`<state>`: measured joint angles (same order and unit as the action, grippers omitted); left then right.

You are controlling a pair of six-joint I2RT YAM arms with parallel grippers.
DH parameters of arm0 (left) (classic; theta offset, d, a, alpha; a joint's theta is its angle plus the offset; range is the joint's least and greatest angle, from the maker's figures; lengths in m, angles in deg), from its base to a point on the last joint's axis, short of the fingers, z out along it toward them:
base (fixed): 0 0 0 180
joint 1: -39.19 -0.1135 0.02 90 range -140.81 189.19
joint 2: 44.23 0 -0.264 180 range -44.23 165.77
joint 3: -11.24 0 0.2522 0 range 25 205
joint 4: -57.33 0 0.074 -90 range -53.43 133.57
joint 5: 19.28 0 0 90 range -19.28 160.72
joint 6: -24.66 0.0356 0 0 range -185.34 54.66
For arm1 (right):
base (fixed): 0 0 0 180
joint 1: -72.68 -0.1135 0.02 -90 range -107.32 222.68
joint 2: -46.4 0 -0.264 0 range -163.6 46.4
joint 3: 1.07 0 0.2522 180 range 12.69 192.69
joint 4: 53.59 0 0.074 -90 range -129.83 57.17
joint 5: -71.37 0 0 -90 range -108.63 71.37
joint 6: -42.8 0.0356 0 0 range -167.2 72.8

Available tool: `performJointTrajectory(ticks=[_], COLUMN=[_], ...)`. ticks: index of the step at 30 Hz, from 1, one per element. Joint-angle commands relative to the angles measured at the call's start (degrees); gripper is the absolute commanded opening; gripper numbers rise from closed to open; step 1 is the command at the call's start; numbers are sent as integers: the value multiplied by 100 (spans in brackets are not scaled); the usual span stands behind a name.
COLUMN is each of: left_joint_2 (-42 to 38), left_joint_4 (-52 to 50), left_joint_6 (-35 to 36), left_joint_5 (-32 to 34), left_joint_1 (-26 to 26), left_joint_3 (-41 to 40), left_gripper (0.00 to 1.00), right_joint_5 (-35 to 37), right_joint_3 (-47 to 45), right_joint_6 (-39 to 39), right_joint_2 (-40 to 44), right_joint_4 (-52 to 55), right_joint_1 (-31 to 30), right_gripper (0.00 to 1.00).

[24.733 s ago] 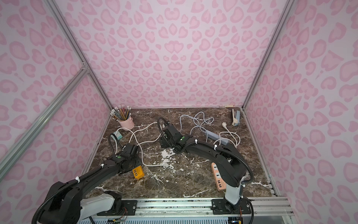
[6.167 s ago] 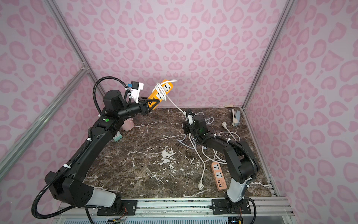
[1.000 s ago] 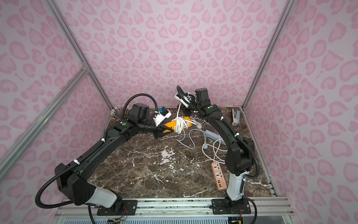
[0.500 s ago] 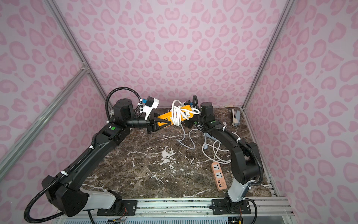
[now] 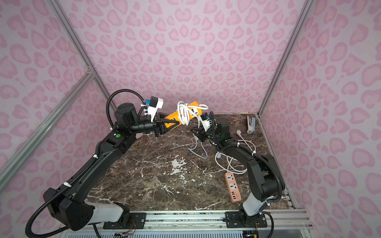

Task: Wrap the cord around the power strip
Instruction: Wrap the power cord around the power strip.

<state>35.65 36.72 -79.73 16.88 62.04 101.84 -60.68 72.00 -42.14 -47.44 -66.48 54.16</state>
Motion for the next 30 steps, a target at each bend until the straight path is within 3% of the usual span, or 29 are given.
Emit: performJointTrajectory(ticks=[1,4,6,8,11,13,15,16,18,21,28,30], left_joint_2=[60,204,275,408,821,1255,1643,1799,1925,1820,1230,1036], left_joint_4=[649,855,733,92,-1167,-2122,-2774,-3040,-3225,-3208,-3305,-3273], left_joint_6=[-442,-1016,-989,-442,674,1378,1666,1705,1703,1629,1862,1984], left_joint_5=[925,1599,2080,2789,4011,5076,5580,5596,5419,4639,2732,2108], left_joint_1=[-160,-468,-584,-591,-501,-345,-259,-233,-92,215,815,958], left_joint_3=[-46,-147,-117,98,490,695,704,655,431,16,-635,-806], left_gripper=[3,3,3,3,3,3,3,2,2,2,3,3], right_joint_5=[460,1097,1704,2413,4027,5221,6281,6818,7226,7301,6027,5219], right_joint_3=[-137,-291,-312,-294,-161,-156,-139,-134,-67,143,1386,1817], right_joint_6=[324,-111,-560,-1046,-1826,-2498,-3083,-3371,-3905,-4508,-5026,-5092], right_joint_2=[131,276,322,361,484,709,964,1110,1330,1405,515,218], right_joint_4=[-440,69,641,1275,2247,2520,2417,2186,1775,1121,1463,2010], right_joint_1=[-92,-544,-921,-1280,-1831,-2165,-2400,-2461,-2467,-2396,-1570,-1259], right_gripper=[11,6,2,0,0,0,0,0,0,0,0,0])
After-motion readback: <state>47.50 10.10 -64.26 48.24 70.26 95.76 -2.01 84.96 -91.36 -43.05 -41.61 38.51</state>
